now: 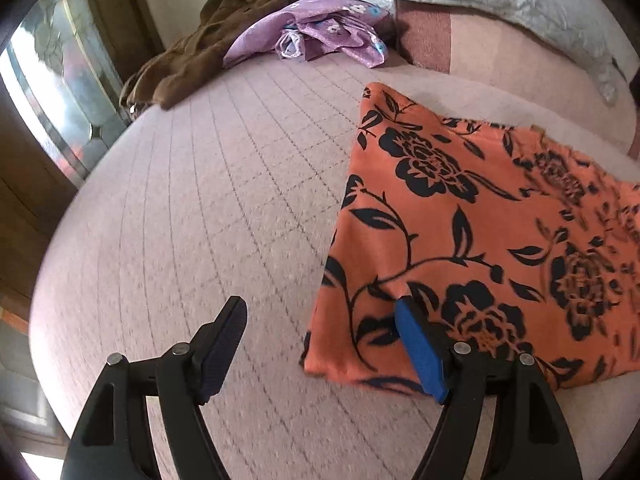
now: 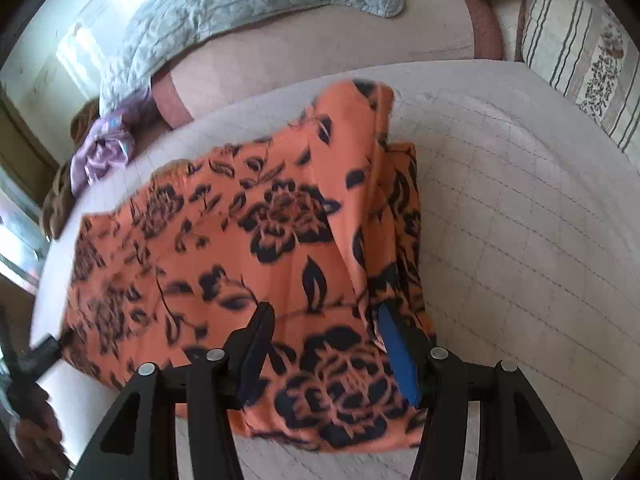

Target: Fold small clothes

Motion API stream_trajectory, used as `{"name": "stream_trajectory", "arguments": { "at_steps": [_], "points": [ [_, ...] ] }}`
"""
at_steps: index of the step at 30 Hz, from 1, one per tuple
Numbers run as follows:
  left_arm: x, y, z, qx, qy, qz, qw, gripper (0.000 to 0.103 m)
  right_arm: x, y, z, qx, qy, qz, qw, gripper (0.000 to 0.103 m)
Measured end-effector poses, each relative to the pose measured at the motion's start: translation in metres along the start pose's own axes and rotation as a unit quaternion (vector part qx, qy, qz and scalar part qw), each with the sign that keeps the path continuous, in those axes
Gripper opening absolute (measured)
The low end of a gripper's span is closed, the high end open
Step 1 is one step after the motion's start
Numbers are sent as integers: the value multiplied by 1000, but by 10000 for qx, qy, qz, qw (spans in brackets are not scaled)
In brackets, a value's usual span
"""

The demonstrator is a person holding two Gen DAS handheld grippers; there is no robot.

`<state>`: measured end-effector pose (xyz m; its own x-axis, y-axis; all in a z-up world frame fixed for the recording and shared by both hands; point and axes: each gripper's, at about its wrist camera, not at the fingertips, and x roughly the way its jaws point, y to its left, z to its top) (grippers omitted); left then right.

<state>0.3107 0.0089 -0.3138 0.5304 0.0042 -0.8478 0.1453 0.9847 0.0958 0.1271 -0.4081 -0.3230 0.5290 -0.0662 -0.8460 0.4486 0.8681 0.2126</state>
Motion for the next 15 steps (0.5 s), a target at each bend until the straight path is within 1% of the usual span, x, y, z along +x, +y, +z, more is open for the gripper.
{"name": "stream_trajectory", "arguments": {
  "at_steps": [1,2,4,6,7,8,11,13,15],
  "points": [
    [-5,4,-2,-94,-40,-103,9999,77,-7,0,-3,3,-67,-30,10000,58],
    [-9,6,-4,-139,-88,-172,9997,77,-18,-2,-6,91,-164,76,9998,58],
    [-18,9,-7,-165,-247,-265,9992,77,-39,-10,-12,365,-374,419,9978,58],
    [-25,7,-10,-113,-339,-268,9990,77,-55,-19,-23,542,-503,516,9959,58],
    [-27,7,-14,-119,-328,-335,9988,77,-60,-21,-29,584,-497,562,9955,58],
    [-29,5,-17,-154,-264,-471,9984,77,-63,-24,-34,599,-454,624,9952,58],
    [-26,1,-25,-288,57,-913,9954,77,-59,-25,-52,756,-73,803,9939,58],
    [-24,-5,-29,-359,217,-1180,9921,77,-50,-28,-62,1023,201,1107,9884,58],
    [-24,-8,-30,-469,336,-1451,9877,77,-41,-29,-70,1303,467,1380,9807,61]
  ]
}}
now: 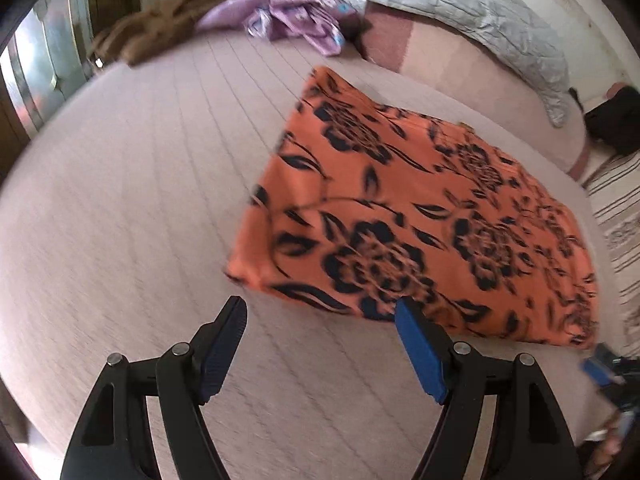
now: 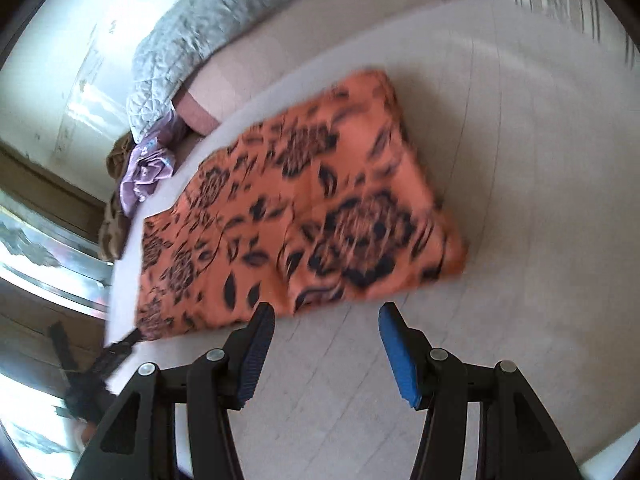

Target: Fold small clothes

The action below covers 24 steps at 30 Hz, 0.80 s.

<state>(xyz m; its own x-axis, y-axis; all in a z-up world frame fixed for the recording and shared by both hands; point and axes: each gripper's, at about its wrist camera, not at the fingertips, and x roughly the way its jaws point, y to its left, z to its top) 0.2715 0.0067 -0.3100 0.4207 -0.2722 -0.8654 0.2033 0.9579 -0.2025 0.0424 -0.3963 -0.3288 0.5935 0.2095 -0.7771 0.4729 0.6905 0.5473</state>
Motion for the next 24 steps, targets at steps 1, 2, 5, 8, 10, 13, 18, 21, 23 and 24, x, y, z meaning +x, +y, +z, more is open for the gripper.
{"name": "stream_trajectory", "arguments": {
  "at_steps": [1,2,5,8,10,13,18,21,23,24],
  "points": [
    [1,1,-1,-86,52,-120,9999,77,6,-4,-1,144,94,124,9998,62],
    [3,3,-2,-205,117,-223,9995,78,11,-8,-3,318,186,257,9990,65],
    [17,15,3,-707,430,-486,9954,80,25,-15,-2,617,252,274,9974,66],
    [22,32,7,-1362,393,-821,9865,81,35,-21,5,854,202,315,9956,66],
    [25,39,10,-1658,313,-973,9808,82,39,-26,12,1036,126,437,9936,67],
    [32,48,14,-2106,167,-1184,9702,86,46,-35,23,1388,-51,675,9880,67],
    [33,51,19,-2430,-141,-1336,9607,84,57,-41,40,1765,-208,1010,9789,75],
    [33,59,18,-2538,-244,-1162,9600,52,59,-41,44,1836,-356,1012,9771,75],
    [33,62,17,-2537,-253,-1011,9616,34,59,-41,45,1821,-410,1024,9771,71],
    [34,63,16,-2537,-271,-1014,9616,31,58,-43,46,1800,-454,1010,9774,68]
  ]
}}
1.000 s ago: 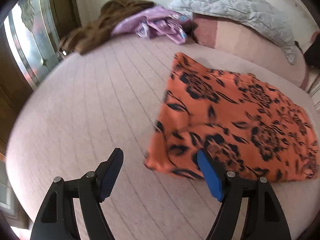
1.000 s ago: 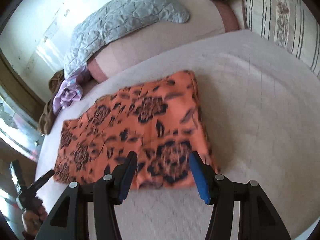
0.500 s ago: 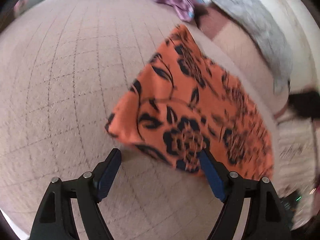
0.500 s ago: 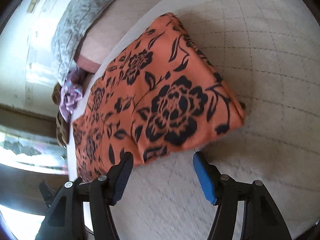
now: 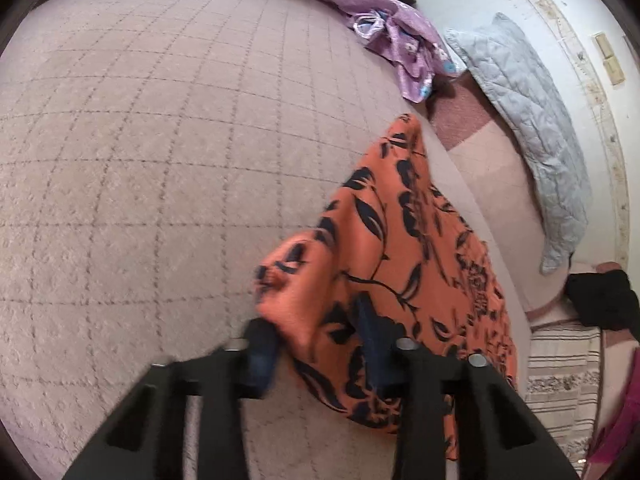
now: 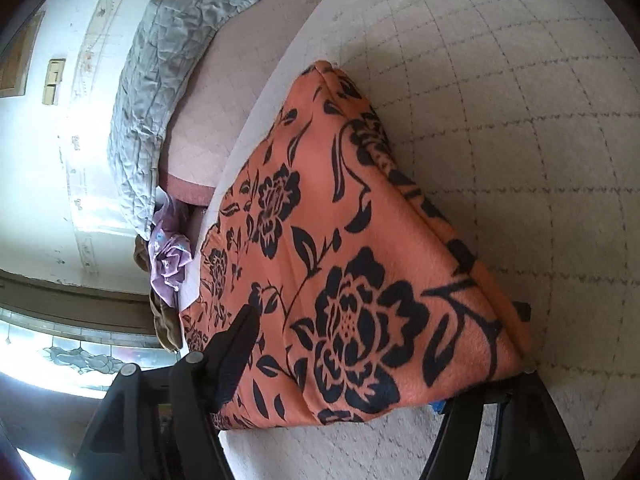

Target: Fold small clothes

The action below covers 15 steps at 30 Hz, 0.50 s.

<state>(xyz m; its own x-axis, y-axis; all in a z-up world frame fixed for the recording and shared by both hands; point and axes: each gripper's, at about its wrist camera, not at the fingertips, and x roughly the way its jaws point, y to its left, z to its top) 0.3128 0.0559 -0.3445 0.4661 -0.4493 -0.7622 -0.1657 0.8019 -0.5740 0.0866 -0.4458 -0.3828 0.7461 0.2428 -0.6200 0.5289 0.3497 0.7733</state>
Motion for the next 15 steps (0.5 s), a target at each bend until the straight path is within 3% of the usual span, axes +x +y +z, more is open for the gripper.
{"name": "stream_trajectory", "arguments": {
  "at_steps": [1,2,3,8,15],
  "points": [
    [1,0,-1,19,-20,-11,10000,29,-1,1,1,-50,-49,-63,10000,57],
    [3,0,-1,59,-32,-23,10000,24,0,2,2,-125,-102,-198,9997,39],
    [4,-2,-2,122,-54,-8,9999,23,0,2,3,-187,-149,-331,9992,33],
    [-3,-11,-4,350,-203,-40,9992,19,-5,15,0,-616,-402,-605,9955,20],
    [-39,-25,-18,632,-379,-345,9967,16,-31,47,-5,-1375,-1070,-729,9820,15]
  ]
}}
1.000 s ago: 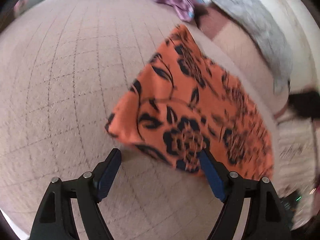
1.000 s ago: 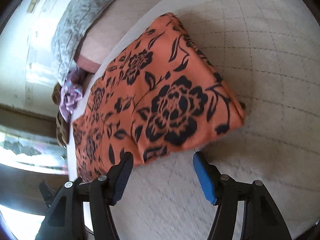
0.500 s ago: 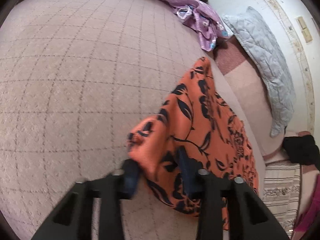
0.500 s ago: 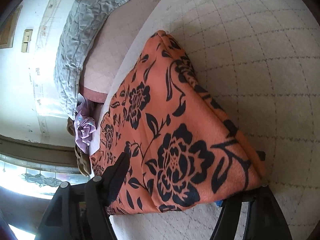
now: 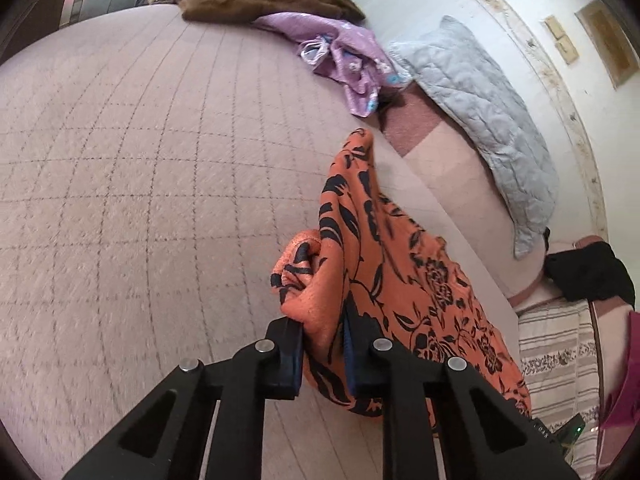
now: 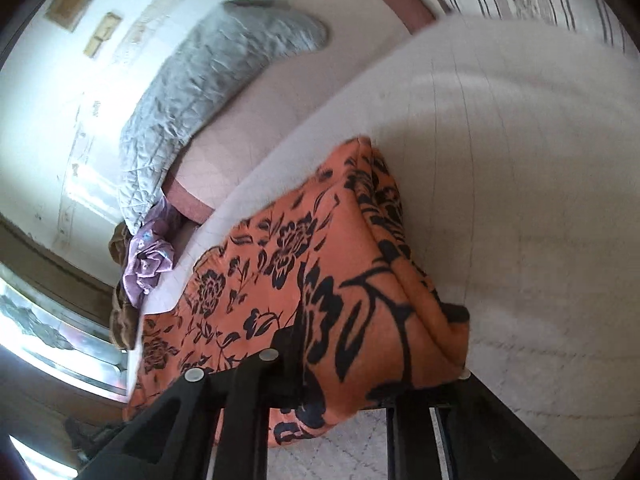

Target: Fold small clothes

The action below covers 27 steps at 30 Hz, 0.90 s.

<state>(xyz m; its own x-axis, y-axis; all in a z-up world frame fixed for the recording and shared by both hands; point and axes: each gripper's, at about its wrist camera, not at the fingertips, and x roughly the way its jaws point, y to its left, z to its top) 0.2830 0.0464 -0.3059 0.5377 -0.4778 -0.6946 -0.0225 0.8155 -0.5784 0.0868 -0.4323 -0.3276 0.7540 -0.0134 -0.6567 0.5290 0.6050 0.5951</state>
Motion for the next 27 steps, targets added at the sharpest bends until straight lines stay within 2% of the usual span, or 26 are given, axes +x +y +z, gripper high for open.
{"name": "stream_trajectory", "arguments": {
  "at_steps": [3,7,9,11,14,16,18,19,20,22,23,25,27],
  "points": [
    [-11,-4,-17,96,-52,61,9999,16,-12,3,3,-116,-223,-85,9996,15],
    [-24,9,-48,-76,110,92,9999,16,-34,-1,-2,-103,-318,-127,9994,14],
    [-21,18,-56,-156,242,293,9992,16,-41,-10,-9,77,-145,-154,9997,15],
    [-12,26,-54,-227,460,463,9976,18,-31,-21,-14,281,157,-382,9988,18],
    [-20,20,-45,-103,467,462,9978,19,-9,-43,-14,849,634,-466,9933,22],
    [-35,9,-40,194,219,479,9984,21,-7,-52,-11,1203,648,-314,9901,32],
    [-51,-5,-36,488,-115,483,9976,23,-9,-56,-10,1370,591,-163,9887,55],
    [-58,-12,-34,670,-327,578,9955,24,-10,-58,-11,1426,585,-130,9880,74],
    [-66,-19,-31,868,-635,745,9914,25,-11,-60,-13,1521,528,-116,9869,76],
    [-77,-32,-28,1295,-1121,969,9804,32,-12,-62,-15,1553,471,-121,9867,76],
    [-76,-37,-27,1418,-1159,940,9786,37,-11,-63,-15,1554,475,-103,9867,76],
    [-69,-41,-25,1633,-1004,759,9785,38,-12,-64,-17,1618,444,-52,9858,76],
    [-43,-46,-25,1888,-616,855,9763,43,-12,-67,-17,1661,437,-16,9851,76]
  ]
}}
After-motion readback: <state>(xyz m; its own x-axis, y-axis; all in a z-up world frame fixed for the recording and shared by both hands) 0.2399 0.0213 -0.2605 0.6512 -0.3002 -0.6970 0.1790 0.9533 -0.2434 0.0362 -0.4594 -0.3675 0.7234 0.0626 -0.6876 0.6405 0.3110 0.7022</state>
